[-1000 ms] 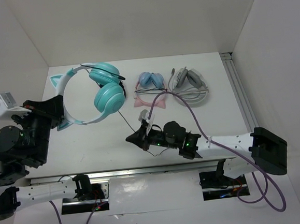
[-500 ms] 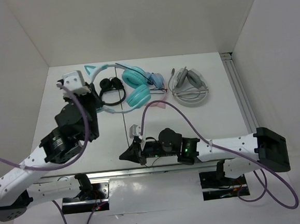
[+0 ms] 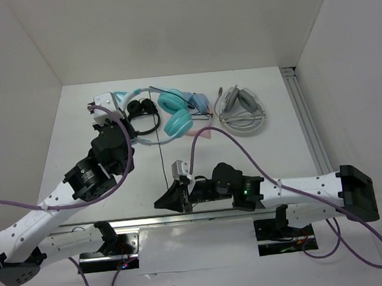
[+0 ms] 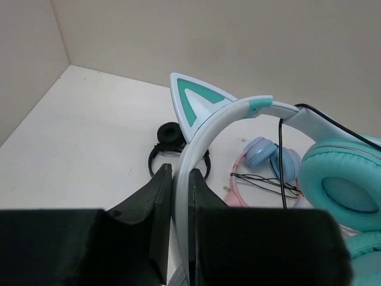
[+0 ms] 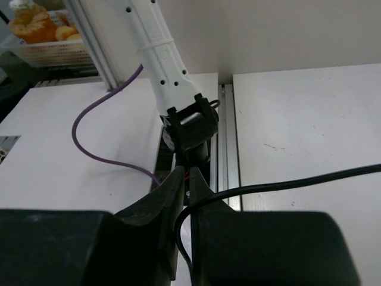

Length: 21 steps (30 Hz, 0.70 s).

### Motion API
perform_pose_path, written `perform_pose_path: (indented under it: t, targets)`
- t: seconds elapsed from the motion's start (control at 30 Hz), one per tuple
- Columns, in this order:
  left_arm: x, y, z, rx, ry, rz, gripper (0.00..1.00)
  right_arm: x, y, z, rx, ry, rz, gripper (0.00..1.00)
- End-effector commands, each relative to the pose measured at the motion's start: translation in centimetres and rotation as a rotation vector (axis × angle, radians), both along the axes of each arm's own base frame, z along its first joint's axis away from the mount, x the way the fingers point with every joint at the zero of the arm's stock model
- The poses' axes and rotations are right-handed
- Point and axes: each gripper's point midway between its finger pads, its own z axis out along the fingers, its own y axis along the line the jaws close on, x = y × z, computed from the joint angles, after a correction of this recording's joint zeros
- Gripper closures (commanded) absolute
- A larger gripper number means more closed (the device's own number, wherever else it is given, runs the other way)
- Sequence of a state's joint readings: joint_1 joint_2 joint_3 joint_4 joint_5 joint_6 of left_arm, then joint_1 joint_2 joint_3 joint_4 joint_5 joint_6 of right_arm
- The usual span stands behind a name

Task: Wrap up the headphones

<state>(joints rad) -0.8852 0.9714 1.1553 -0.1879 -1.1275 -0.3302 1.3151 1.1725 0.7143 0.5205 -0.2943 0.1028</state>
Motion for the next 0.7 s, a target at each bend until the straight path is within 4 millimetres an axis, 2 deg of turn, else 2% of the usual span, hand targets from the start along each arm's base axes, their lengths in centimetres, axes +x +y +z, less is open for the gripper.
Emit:
perform_pose_path:
  t: [0.0, 0.1, 0.17, 0.2, 0.3, 0.33, 0.37, 0.6, 0.67]
  targets:
    - [0.7, 1.2, 3.3, -0.214, -0.129, 0.078, 1.0, -2.8, -0.7, 1.8, 0.042, -0.022, 0.119, 0.83]
    - [1.7, 1.4, 2.1, -0.183, -0.097, 0.096, 1.0, -3.5, -0.9, 2.1, 0.048, -0.006, 0.153, 0.8]
    - [2.2, 1.4, 1.9, -0.196, -0.096, 0.094, 1.0, -3.6, -1.4, 3.2, 0.088, -0.01, 0.154, 0.79]
    - [2.5, 1.5, 1.1, -0.175, -0.077, 0.107, 1.0, -3.7, -1.6, 3.1, 0.088, -0.01, 0.154, 0.79]
    - [3.0, 1.9, 0.4, -0.158, -0.064, 0.127, 1.0, -3.8, -1.7, 3.0, 0.087, -0.011, 0.164, 0.76]
    - [3.2, 1.7, 0.0, -0.148, -0.055, 0.128, 1.0, -3.9, -1.9, 3.6, 0.096, -0.014, 0.164, 0.76]
    - [3.6, 1.8, -0.9, -0.125, -0.033, 0.14, 1.0, -4.0, -1.9, 3.6, 0.096, -0.015, 0.173, 0.76]
    - [5.0, 2.0, -2.3, -0.103, -0.002, 0.164, 1.0, -4.8, -3.0, 4.8, 0.116, -0.013, 0.193, 0.74]
    - [5.3, 2.6, -2.3, -0.096, 0.005, 0.185, 1.0, -4.7, -3.2, 5.0, 0.118, -0.013, 0.184, 0.74]
